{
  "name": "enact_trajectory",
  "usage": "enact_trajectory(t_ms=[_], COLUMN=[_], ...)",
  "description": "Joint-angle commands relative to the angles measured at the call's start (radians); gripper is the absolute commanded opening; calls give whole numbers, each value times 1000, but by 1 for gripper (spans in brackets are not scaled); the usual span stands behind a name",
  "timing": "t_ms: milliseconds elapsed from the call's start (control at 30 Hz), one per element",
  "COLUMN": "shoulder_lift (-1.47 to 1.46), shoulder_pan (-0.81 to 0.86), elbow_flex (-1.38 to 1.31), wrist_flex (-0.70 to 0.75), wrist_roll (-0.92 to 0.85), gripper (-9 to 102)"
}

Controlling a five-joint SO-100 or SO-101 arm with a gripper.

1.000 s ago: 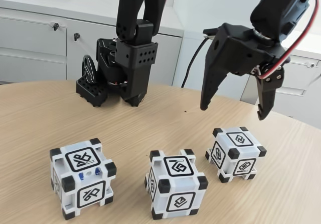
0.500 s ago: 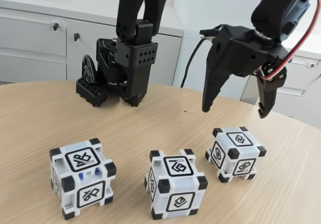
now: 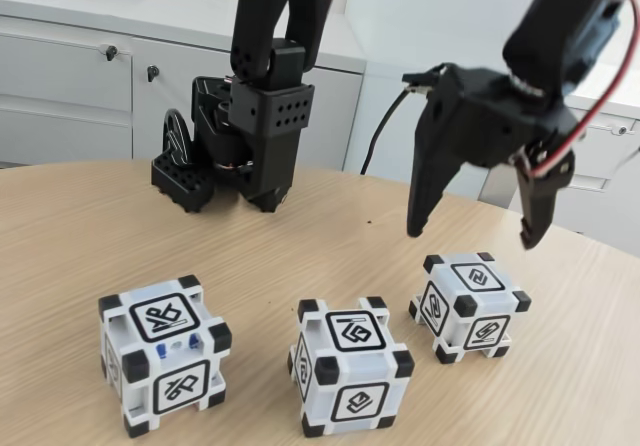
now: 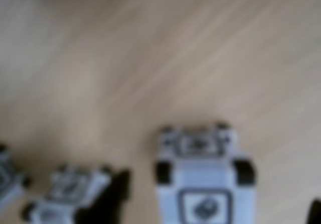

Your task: Stack cubes from left to right.

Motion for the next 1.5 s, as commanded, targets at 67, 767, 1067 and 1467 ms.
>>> enact_trajectory(t_ms=[67, 767, 1067, 1467], shoulder_lift=[-81, -115, -115, -115], shoulder_pan=[8, 74, 75, 75], elbow_flex=[-25, -25, -25, -26], wrist_flex=[-5, -143, -143, -143], wrist_roll=[5, -14, -75, -104], gripper=[37, 37, 34, 28])
